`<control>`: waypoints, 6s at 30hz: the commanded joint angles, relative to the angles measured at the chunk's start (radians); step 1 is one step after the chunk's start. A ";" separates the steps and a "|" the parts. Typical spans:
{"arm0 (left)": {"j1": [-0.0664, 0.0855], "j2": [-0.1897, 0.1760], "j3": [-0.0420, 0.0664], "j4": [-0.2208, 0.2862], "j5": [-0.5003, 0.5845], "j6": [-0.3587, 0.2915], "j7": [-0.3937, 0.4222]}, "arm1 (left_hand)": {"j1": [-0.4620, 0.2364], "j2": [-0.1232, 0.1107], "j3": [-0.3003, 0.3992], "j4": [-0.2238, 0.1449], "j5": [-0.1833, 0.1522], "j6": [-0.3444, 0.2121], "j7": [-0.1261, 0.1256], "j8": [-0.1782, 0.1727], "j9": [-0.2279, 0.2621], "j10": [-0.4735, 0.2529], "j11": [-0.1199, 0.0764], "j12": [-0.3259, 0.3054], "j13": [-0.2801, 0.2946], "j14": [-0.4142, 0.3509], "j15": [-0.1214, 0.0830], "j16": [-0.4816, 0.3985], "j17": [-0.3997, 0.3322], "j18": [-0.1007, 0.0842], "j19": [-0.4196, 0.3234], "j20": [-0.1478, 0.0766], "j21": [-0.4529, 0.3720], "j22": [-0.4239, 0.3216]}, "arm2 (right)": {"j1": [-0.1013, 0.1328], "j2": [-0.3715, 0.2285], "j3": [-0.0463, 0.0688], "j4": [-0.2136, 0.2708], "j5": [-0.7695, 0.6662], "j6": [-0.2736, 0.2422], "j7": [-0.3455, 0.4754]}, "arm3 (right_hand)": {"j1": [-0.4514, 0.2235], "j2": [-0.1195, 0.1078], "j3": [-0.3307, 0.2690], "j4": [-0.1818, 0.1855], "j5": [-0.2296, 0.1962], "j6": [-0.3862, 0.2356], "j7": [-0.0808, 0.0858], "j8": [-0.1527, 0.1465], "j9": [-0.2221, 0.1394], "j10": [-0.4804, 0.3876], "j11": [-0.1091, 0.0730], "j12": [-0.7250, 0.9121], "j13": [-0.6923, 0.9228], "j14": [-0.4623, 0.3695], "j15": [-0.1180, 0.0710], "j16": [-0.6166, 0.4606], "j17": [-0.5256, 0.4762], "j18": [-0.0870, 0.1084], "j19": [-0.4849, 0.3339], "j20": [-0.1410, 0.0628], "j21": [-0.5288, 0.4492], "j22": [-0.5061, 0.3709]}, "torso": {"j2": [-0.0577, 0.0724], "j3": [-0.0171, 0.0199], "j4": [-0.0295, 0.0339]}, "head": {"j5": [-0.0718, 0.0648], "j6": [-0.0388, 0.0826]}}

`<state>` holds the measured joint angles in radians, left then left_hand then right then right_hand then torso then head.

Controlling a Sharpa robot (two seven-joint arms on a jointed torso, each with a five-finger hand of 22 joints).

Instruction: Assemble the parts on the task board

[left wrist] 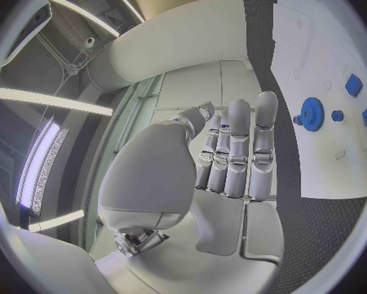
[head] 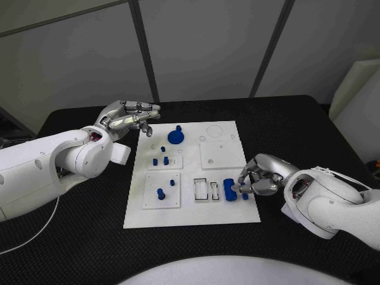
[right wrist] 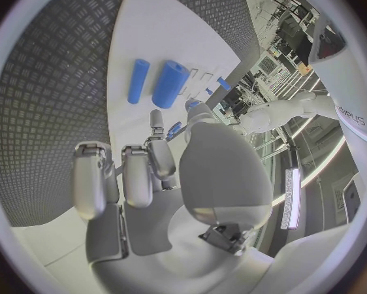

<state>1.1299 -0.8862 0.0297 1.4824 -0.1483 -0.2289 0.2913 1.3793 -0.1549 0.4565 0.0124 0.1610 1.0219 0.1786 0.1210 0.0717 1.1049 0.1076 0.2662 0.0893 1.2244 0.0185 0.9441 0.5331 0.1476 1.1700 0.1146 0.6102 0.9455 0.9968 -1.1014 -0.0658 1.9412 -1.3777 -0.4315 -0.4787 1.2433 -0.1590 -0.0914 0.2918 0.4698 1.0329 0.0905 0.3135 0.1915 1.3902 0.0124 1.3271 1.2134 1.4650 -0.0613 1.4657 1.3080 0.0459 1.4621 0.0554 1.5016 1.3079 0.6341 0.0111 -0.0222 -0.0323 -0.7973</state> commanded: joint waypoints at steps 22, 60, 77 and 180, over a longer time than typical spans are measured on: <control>-0.005 -0.005 0.001 0.003 0.008 0.007 0.007 | -0.006 0.002 -0.007 0.001 -0.005 -0.001 0.005 0.003 -0.001 -0.009 -0.001 0.004 0.001 -0.001 0.003 -0.005 -0.001 0.035 -0.005 0.003 -0.005 -0.001 | -0.042 0.059 0.001 -0.026 -0.098 0.003 -0.090 | -0.017 0.023 -0.042 0.001 -0.007 -0.019 -0.004 0.039 0.023 0.017 -0.003 0.014 0.030 0.071 0.006 0.015 0.074 -0.022 0.042 0.003 0.013 0.178 | 0.001 -0.0041 -0.0007 | 0.007 -0.015; -0.006 -0.009 0.001 0.005 0.008 0.017 -0.003 | -0.007 0.002 -0.010 0.001 -0.005 -0.001 0.004 0.005 -0.001 -0.011 -0.001 0.009 0.002 -0.001 0.003 -0.004 -0.005 0.035 -0.004 0.003 -0.007 -0.003 | -0.068 0.073 0.004 0.025 -0.045 -0.139 -0.117 | 0.029 0.071 -0.054 0.000 0.102 -0.020 -0.016 0.096 0.070 0.048 -0.015 0.043 0.092 0.077 -0.003 0.035 0.114 -0.031 0.065 -0.004 0.033 0.210 | -0.002 -0.0074 0.0002 | 0.022 -0.012; -0.006 -0.008 0.001 0.006 0.008 0.018 -0.002 | -0.007 0.002 -0.010 0.001 -0.005 -0.001 0.004 0.005 -0.001 -0.011 -0.001 0.009 0.002 -0.001 0.003 -0.004 -0.005 0.035 -0.004 0.003 -0.007 -0.003 | -0.067 0.113 0.007 0.030 0.004 -0.133 -0.054 | 0.016 0.085 -0.059 0.001 0.129 -0.014 -0.021 0.103 0.081 0.054 -0.018 0.047 0.102 0.079 -0.006 0.039 0.122 -0.033 0.071 -0.007 0.039 0.218 | 0.001 -0.0069 -0.0010 | 0.029 -0.012; -0.006 -0.010 0.001 -0.001 0.008 0.024 -0.013 | -0.010 0.005 -0.014 0.004 -0.004 -0.005 0.005 0.006 -0.002 -0.018 0.000 0.015 0.002 -0.002 0.004 -0.002 -0.012 0.035 -0.003 0.004 -0.011 -0.005 | -0.065 0.173 0.017 -0.016 0.018 -0.126 0.019 | 0.106 0.077 0.006 -0.058 -0.150 -0.037 -0.040 0.159 0.241 0.058 -0.036 -0.006 0.122 0.074 -0.024 0.023 0.101 -0.027 0.053 -0.029 0.021 0.200 | 0.000 -0.0050 -0.0049 | 0.043 -0.015</control>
<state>1.1229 -0.8959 0.0297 1.4807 -0.1436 -0.2139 0.2765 1.3753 -0.1509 0.4482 0.0150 0.1610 1.0219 0.1785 0.1210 0.0709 1.0919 0.1060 0.2749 0.0897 1.2244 0.0186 0.9441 0.5226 0.1476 1.1700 0.1146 0.6024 0.9415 0.9293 -0.9239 -0.0530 1.9185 -1.3978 -0.5203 -0.5129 1.3600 -0.0767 -0.0855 0.2308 0.3158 1.0012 0.0523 0.4747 0.4339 1.4465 -0.0301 1.3147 1.3017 1.4677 -0.0933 1.4925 1.3074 0.0307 1.4685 0.0199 1.5283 1.3078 0.6342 0.0056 -0.0258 0.0098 -0.8123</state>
